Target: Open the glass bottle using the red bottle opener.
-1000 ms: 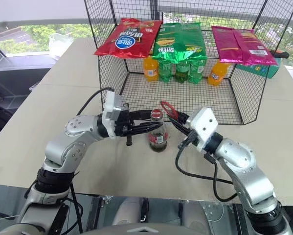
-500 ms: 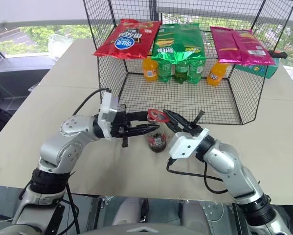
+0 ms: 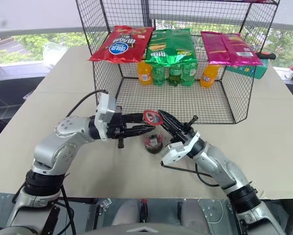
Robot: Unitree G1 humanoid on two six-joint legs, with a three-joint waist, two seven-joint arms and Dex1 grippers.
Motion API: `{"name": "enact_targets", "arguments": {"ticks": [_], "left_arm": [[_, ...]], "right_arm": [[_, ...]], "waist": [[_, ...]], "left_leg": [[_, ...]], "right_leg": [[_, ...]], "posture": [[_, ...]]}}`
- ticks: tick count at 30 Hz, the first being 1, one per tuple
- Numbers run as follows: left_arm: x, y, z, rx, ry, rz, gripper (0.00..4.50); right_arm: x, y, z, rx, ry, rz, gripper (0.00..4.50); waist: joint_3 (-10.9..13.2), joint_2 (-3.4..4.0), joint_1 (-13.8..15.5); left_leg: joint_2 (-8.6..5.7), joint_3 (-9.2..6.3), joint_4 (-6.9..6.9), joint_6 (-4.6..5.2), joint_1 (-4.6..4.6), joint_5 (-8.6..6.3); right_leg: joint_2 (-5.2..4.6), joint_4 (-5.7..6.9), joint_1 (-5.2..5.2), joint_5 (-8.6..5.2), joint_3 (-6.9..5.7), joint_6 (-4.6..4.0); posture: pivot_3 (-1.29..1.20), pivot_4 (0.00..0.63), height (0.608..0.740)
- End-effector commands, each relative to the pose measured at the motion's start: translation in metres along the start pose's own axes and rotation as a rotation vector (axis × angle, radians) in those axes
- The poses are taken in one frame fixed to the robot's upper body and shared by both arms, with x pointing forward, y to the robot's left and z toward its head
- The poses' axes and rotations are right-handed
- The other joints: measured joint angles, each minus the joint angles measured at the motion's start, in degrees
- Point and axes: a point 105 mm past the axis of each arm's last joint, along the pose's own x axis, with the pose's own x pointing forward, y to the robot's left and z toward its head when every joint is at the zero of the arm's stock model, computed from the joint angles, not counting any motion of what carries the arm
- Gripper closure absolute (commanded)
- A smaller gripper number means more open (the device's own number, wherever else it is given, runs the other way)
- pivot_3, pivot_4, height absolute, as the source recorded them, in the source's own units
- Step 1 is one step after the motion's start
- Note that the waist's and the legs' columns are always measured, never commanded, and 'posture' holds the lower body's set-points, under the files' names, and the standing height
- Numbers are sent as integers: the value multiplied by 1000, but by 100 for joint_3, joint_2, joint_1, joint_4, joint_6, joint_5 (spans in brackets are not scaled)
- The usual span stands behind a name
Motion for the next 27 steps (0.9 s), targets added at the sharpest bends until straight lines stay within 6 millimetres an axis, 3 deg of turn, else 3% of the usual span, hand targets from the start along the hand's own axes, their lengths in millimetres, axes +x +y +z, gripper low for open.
{"name": "enact_targets", "arguments": {"ticks": [1,5,9,15,17,20,23,27], "left_arm": [[0,5,-7,-3,31,20,3380],[2,8,-9,2,31,21,3385],[4,10,-10,10,23,18,3391],[7,9,-7,23,7,-2,3397],[8,9,-6,26,2,-6,3397],[10,7,-4,36,-7,-11,3397],[12,4,-2,41,-21,-12,3399],[14,1,-1,48,-27,-14,3399]], "right_arm": [[-27,44,-14,-140,20,377,4500],[-2,-28,-21,-313,12,275,4500],[22,-92,-1,-414,-19,130,4500],[30,-128,21,-308,2,-55,4500],[20,-124,11,-194,92,-78,4500],[-9,-109,-20,39,331,-116,4500],[-50,-70,-46,459,600,-135,4500],[-77,-17,-45,947,799,-67,4500]], "waist": [[-10,2,2],[-5,3,15],[34,3,20],[46,-2,36],[45,-4,53],[46,-5,77],[48,0,79],[55,12,54]], "left_leg": [[1,1,-1,0,3,0],[1,5,0,0,-3,0],[4,4,0,0,-13,0],[4,2,-1,1,-36,0],[4,1,-1,1,-39,0],[4,-3,2,1,-51,0],[4,-13,8,1,-73,0],[7,-23,3,1,-95,0]], "right_leg": [[0,0,0,0,1,-1],[-1,0,0,0,4,-2],[0,-1,-7,0,2,-2],[0,-7,-25,1,-2,-1],[0,-9,-26,1,-4,-1],[-3,-25,-24,1,-14,-2],[-5,-37,-31,2,-23,-1],[-1,-34,-53,3,-30,-1]], "posture": [[0,150,740],[0,150,740],[0,150,740],[0,150,740],[0,150,740],[0,150,740],[0,150,740],[0,150,740]]}}
